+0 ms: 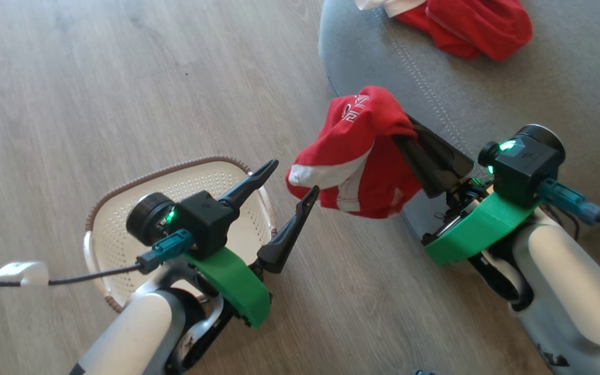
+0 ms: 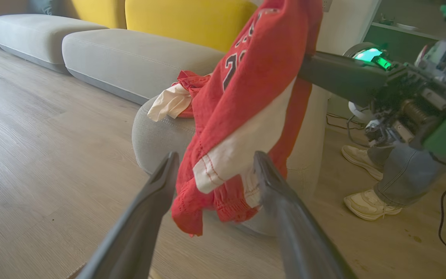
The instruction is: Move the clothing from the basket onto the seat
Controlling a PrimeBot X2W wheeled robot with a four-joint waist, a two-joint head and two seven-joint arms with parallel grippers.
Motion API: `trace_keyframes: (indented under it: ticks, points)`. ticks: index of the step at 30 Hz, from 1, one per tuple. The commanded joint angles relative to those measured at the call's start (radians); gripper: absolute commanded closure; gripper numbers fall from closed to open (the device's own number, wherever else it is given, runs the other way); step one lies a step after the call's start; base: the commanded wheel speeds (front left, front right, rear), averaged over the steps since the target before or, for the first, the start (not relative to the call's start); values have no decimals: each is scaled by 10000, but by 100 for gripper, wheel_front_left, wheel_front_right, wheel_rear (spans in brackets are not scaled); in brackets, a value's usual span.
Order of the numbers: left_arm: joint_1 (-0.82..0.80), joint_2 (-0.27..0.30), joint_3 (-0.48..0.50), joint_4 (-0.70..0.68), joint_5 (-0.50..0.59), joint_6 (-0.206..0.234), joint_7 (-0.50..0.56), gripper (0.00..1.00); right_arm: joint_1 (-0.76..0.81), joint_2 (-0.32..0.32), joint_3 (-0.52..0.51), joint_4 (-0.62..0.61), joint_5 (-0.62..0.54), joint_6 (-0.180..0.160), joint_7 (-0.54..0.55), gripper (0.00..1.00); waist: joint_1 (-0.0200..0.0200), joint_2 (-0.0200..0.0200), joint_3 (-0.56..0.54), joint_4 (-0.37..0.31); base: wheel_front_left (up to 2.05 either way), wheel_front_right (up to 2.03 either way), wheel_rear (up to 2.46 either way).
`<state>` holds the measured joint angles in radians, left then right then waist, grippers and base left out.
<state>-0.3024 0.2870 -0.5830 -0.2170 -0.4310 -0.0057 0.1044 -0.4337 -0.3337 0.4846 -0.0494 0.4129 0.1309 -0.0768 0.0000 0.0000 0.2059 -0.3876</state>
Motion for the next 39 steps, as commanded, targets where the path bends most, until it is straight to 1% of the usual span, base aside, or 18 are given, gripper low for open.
trace_keyframes:
  ticks: [1,5,9,12,17,22,27,31,32,36,39]
  points:
    - [-323,96,342,-417,67,32,17,0,34,-53,-87,-431,-88,-2,35,100,0,0,85,-96,0,0,0]
    - [-395,121,293,-492,97,34,78,0,187,-8,-407,-539,-94,-2,15,100,0,0,363,-172,0,0,0]
    - [-687,225,230,-704,231,2,319,0,230,135,-1074,-566,-19,-2,-114,100,0,0,1141,-154,0,0,0]
    - [-947,299,217,-828,297,-37,530,0,-36,248,-1668,-369,113,-2,-233,100,0,0,1737,-133,0,0,0]
    - [-1474,394,164,-1021,413,-153,900,0,-1210,480,-2787,486,484,-2,-328,100,0,0,2806,66,0,0,0]
    - [-1850,400,151,-1122,459,-178,1141,0,-3115,523,-4535,1935,925,-2,-126,100,0,0,3704,368,0,0,0]
    - [-2111,589,201,-1234,548,-225,1343,0,-5400,278,-6305,3435,685,-2,122,100,0,0,4432,716,0,0,0]
    - [-2167,640,327,-1331,502,-145,1377,0,-7283,-242,-7952,4453,258,-2,434,100,0,0,4805,1033,0,0,0]
    - [-2167,640,327,-1331,502,-145,1377,0,-7283,-242,-7952,4453,258,-2,434,100,0,0,4805,1033,0,0,0]
    - [-2057,675,316,-1308,423,-163,1281,0,-8877,-1126,-9377,5271,-661,-2,925,100,0,0,4960,1482,0,0,0]
    - [-1928,752,348,-1328,380,-141,1221,0,-10050,-1600,-10423,5667,-1289,-2,1277,100,0,0,5094,1706,0,0,0]
